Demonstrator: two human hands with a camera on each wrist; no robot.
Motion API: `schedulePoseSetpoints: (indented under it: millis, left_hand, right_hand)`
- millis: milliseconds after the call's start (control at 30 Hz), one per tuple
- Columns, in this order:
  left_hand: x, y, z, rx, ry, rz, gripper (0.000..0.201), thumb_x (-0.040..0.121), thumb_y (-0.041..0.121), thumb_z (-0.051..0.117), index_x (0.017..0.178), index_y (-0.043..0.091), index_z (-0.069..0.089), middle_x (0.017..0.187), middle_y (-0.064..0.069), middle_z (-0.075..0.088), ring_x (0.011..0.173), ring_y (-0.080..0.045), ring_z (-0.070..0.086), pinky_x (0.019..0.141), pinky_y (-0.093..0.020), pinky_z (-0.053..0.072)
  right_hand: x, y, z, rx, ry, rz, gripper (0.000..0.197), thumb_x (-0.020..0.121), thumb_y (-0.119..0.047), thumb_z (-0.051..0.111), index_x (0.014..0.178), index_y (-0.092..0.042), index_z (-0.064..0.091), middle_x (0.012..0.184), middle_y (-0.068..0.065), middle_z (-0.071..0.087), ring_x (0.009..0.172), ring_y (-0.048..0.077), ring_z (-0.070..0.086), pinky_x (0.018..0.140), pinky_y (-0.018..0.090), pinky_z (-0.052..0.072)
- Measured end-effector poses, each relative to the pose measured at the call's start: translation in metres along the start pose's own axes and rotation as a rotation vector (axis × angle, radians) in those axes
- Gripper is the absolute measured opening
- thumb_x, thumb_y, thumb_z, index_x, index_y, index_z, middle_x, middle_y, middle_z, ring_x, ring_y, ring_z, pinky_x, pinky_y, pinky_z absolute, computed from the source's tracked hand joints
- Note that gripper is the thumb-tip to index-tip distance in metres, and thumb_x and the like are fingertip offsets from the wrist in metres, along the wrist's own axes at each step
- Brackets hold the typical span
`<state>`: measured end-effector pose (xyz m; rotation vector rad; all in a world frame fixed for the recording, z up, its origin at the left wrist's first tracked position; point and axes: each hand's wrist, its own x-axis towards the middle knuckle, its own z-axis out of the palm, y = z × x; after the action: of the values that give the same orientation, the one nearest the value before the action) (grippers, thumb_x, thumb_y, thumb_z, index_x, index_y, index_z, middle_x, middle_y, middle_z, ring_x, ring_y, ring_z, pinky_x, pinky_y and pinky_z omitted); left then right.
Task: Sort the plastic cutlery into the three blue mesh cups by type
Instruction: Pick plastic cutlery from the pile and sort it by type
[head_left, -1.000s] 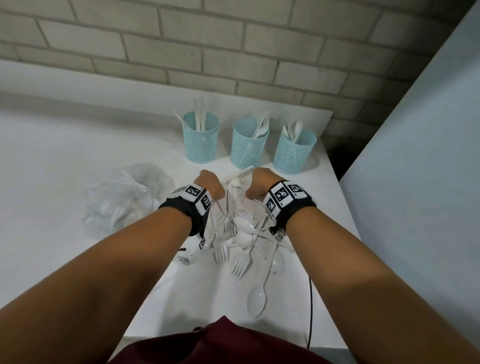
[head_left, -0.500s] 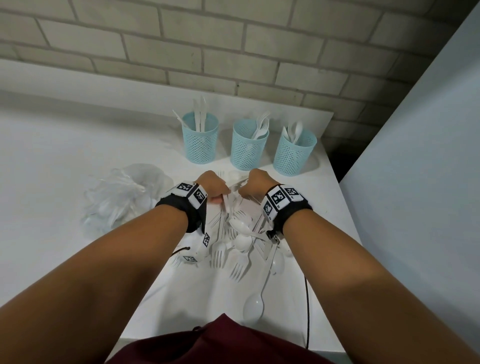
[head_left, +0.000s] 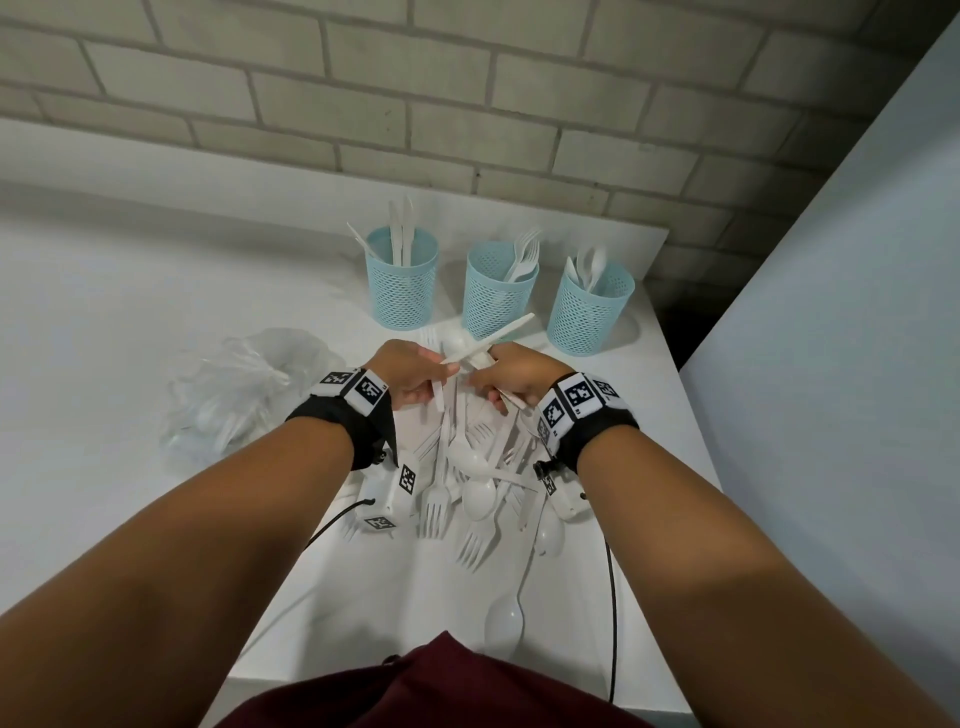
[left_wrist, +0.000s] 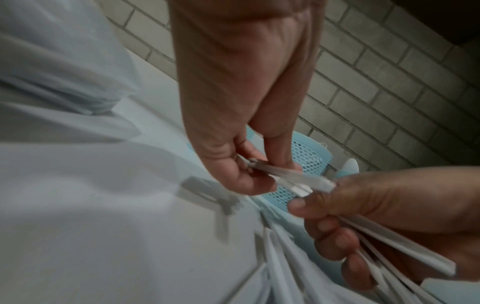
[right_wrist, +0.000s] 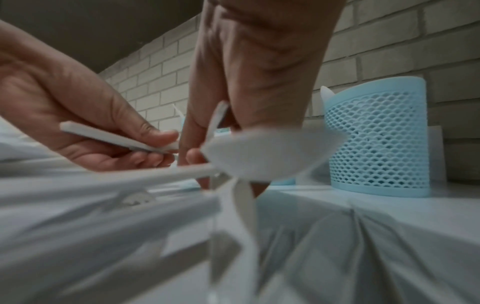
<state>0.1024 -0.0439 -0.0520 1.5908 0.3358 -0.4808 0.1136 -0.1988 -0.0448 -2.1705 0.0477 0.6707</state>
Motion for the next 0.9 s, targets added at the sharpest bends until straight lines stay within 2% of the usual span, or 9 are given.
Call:
schedulePoseSetpoints:
  millis: [100, 233, 333, 433, 567, 633, 700, 833, 900]
  left_hand:
    - [0.003, -0.005, -0.005, -0.024, 0.022, 0.022, 0.016, 0.083, 0.007, 0.068, 0.075, 0.009, 0.054, 0.072, -0.008, 0.058, 0.067, -0.014, 0.055, 0.070, -0.023, 0.050]
    - [0.000, -0.005, -0.008, -0.014, 0.016, -0.006, 0.013, 0.087, 0.007, 0.064, 0.075, 0.005, 0.057, 0.070, -0.010, 0.057, 0.064, -0.016, 0.053, 0.070, -0.025, 0.050]
    - [-0.007, -0.005, -0.007, -0.019, -0.022, -0.037, 0.019, 0.091, -0.002, 0.054, 0.072, 0.003, 0.054, 0.066, -0.010, 0.051, 0.051, -0.012, 0.052, 0.052, -0.019, 0.049]
    - [-0.011, -0.005, -0.007, -0.051, -0.023, -0.066, 0.023, 0.094, -0.007, 0.042, 0.074, 0.005, 0.048, 0.068, -0.008, 0.046, 0.052, -0.012, 0.050, 0.041, -0.013, 0.044]
    - [-0.011, -0.003, -0.008, -0.121, 0.025, -0.064, 0.014, 0.098, 0.000, 0.035, 0.103, 0.009, 0.045, 0.073, -0.007, 0.050, 0.062, -0.011, 0.048, 0.045, -0.018, 0.046]
    - [-0.010, -0.002, -0.008, -0.123, 0.041, -0.026, 0.023, 0.099, 0.002, 0.033, 0.118, 0.014, 0.041, 0.075, -0.005, 0.052, 0.065, -0.011, 0.049, 0.057, -0.022, 0.043]
    - [-0.007, 0.000, -0.006, -0.107, 0.033, 0.007, 0.032, 0.099, 0.004, 0.033, 0.129, 0.012, 0.041, 0.076, -0.004, 0.052, 0.066, -0.011, 0.050, 0.060, -0.021, 0.043]
    - [-0.011, 0.004, 0.000, -0.154, 0.033, 0.030, 0.012, 0.101, 0.014, 0.037, 0.106, 0.010, 0.047, 0.071, -0.002, 0.048, 0.061, -0.008, 0.047, 0.047, -0.013, 0.045]
    - [-0.011, 0.005, 0.006, -0.143, 0.042, 0.046, 0.016, 0.101, 0.017, 0.036, 0.092, 0.011, 0.048, 0.071, -0.001, 0.048, 0.061, -0.008, 0.047, 0.050, -0.013, 0.044]
  right_hand:
    - [0.002, 0.000, 0.003, -0.235, -0.033, 0.018, 0.031, 0.081, -0.034, 0.071, 0.073, -0.011, 0.052, 0.056, 0.002, 0.052, 0.036, 0.010, 0.046, 0.033, 0.011, 0.030]
    - [0.009, -0.003, 0.013, -0.303, 0.001, 0.014, 0.038, 0.074, -0.037, 0.078, 0.063, -0.008, 0.056, 0.055, 0.003, 0.057, 0.037, 0.011, 0.046, 0.043, 0.021, 0.039]
    - [0.008, -0.009, 0.019, -0.412, 0.075, -0.010, 0.036, 0.076, -0.026, 0.076, 0.053, -0.010, 0.053, 0.040, -0.004, 0.054, 0.028, 0.004, 0.045, 0.041, 0.018, 0.036]
    - [0.007, -0.014, 0.021, -0.457, 0.129, -0.006, 0.032, 0.078, -0.022, 0.070, 0.054, -0.011, 0.051, 0.043, -0.003, 0.053, 0.042, 0.009, 0.048, 0.044, 0.020, 0.035]
    - [0.007, -0.014, 0.015, -0.218, 0.143, -0.015, 0.031, 0.086, -0.029, 0.059, 0.065, -0.007, 0.055, 0.054, 0.003, 0.053, 0.041, 0.013, 0.044, 0.038, 0.016, 0.032]
    - [0.006, -0.015, 0.011, 0.013, 0.127, -0.031, 0.021, 0.089, -0.019, 0.051, 0.081, -0.002, 0.059, 0.064, 0.006, 0.060, 0.039, 0.012, 0.041, 0.036, 0.016, 0.033]
    - [0.004, -0.019, 0.007, 0.246, 0.107, -0.070, 0.013, 0.092, -0.007, 0.044, 0.087, -0.005, 0.056, 0.078, 0.007, 0.067, 0.044, 0.010, 0.040, 0.039, 0.019, 0.037]
    - [0.003, -0.023, 0.000, 0.513, 0.107, -0.132, 0.014, 0.098, -0.008, 0.044, 0.088, -0.014, 0.051, 0.079, 0.004, 0.061, 0.058, 0.010, 0.047, 0.047, 0.019, 0.045]
    - [0.001, -0.026, -0.002, 0.618, 0.112, -0.142, 0.014, 0.099, -0.012, 0.045, 0.086, -0.014, 0.050, 0.077, 0.003, 0.054, 0.061, 0.011, 0.050, 0.050, 0.021, 0.046]
